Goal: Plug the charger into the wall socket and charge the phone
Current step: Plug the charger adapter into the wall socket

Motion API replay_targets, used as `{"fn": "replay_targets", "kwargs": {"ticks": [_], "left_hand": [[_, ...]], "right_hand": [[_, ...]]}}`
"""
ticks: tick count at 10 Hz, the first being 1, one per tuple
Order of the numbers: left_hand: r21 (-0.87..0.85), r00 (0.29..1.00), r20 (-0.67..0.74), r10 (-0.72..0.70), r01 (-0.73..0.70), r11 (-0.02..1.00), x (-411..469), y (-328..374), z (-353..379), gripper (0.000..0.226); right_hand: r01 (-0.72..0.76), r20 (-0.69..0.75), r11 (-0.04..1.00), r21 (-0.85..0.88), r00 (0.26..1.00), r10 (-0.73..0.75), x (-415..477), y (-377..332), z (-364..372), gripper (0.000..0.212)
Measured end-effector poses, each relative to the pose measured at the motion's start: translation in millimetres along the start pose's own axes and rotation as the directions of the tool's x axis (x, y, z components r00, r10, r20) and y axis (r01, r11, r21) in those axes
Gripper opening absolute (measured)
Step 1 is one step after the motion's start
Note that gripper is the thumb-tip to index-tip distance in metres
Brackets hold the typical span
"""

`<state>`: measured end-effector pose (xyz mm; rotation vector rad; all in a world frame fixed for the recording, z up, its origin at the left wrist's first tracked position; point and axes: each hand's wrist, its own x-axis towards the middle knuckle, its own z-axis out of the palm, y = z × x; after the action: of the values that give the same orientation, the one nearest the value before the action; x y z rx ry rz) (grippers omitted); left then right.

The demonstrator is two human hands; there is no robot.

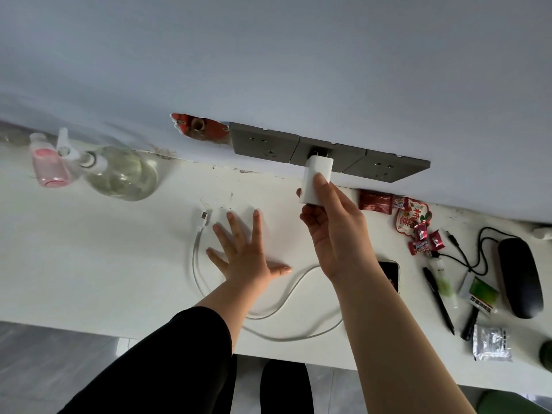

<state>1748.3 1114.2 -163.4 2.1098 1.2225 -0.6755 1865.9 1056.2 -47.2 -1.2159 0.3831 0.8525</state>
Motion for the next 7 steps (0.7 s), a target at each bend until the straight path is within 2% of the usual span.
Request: {"fn": "replay_targets", "kwargs": {"ticks": [4,6,7], "left_hand": [[0.011,1.000,-0.002,-0.002,0.002,1.000,1.5,-0.5,1.9,0.140],[-0.005,1.000,-0.010,0.000,0.000,1.000,2.5,-1.0,3.2,0.140],[-0.015,1.000,-0.017,0.004,-0.004,1.000,3.2,-2.0,4.7,0.141]], "right_hand": [[-0.051,-0.014,0.999,0.008,0.999,0.051,-1.5,-11.5,6.2,0.016],[-0.085,-0.054,0.996,0.007,0.995,0.085,-1.3,-19.1,8.3,0.024],[-0.087,-0.044,0.996,-0.006,0.995,0.087,-1.4,-20.8,9.4,0.019]]}}
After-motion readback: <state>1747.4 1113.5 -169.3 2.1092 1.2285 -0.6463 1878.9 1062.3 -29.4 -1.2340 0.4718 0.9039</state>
